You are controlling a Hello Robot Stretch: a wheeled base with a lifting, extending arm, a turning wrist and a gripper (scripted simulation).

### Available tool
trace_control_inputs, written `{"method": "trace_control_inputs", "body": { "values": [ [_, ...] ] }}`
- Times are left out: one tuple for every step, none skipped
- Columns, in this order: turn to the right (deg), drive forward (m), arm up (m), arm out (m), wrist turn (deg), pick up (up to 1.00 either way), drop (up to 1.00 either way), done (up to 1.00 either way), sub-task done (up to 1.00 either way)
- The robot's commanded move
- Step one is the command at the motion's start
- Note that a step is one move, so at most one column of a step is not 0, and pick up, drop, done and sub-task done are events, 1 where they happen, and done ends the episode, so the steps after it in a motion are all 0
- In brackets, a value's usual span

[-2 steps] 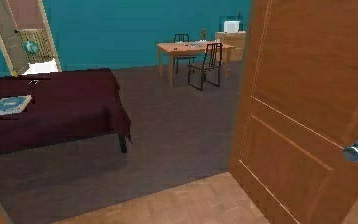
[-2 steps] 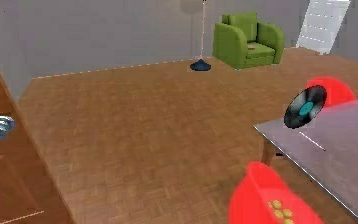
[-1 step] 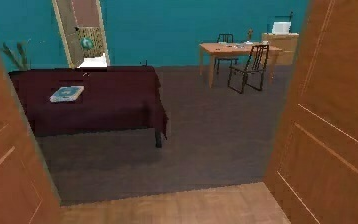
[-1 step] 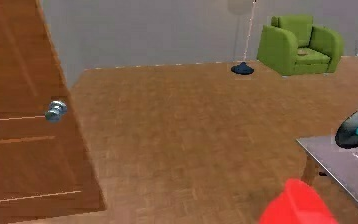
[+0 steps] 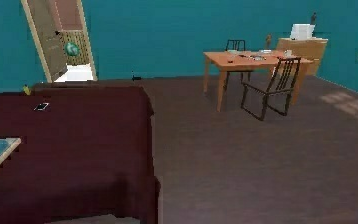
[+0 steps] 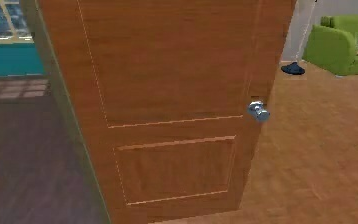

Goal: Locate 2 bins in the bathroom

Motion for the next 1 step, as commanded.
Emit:
{"method": "trace_control_inputs", "body": {
  "values": [
    [0.0,0.35,0.0,0.0,0.0,0.0,0.0,0.0,0.0]
  ]
}}
